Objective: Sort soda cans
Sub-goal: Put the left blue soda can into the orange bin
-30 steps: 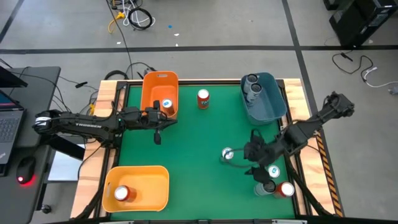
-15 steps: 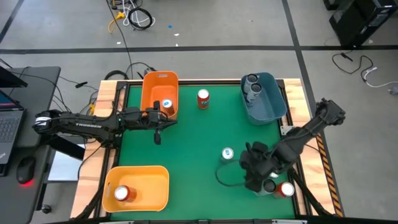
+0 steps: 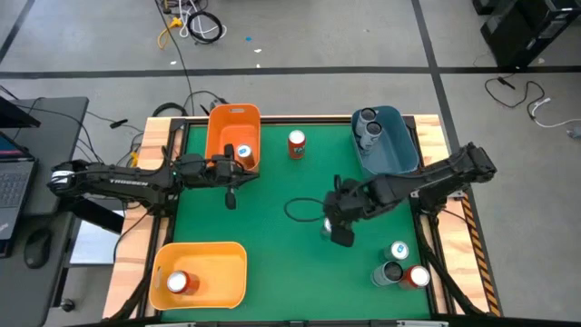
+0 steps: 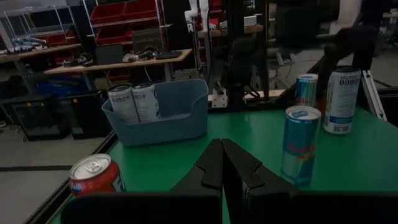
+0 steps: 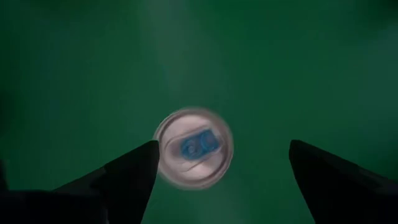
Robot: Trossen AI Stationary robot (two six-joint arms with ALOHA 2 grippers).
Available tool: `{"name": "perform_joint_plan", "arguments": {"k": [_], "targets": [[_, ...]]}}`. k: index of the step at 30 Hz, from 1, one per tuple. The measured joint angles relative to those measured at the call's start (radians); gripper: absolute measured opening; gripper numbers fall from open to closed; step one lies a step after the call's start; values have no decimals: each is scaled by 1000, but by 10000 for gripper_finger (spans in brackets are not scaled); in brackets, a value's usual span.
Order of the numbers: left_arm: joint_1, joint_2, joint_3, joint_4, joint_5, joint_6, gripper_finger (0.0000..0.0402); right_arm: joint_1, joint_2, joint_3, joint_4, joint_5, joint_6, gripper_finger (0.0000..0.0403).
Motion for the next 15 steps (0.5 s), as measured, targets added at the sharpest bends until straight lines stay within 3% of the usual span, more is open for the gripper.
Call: {"name": "perform_joint_plan", "arguments": {"k": [6,15], "targets": [[0,0,4,-14,0,0,1,-49,39,-1,20,-97,-71,349],[0,0,4,-13,0,-15,1,-50,92,4,34,-117,-125,351]]}}
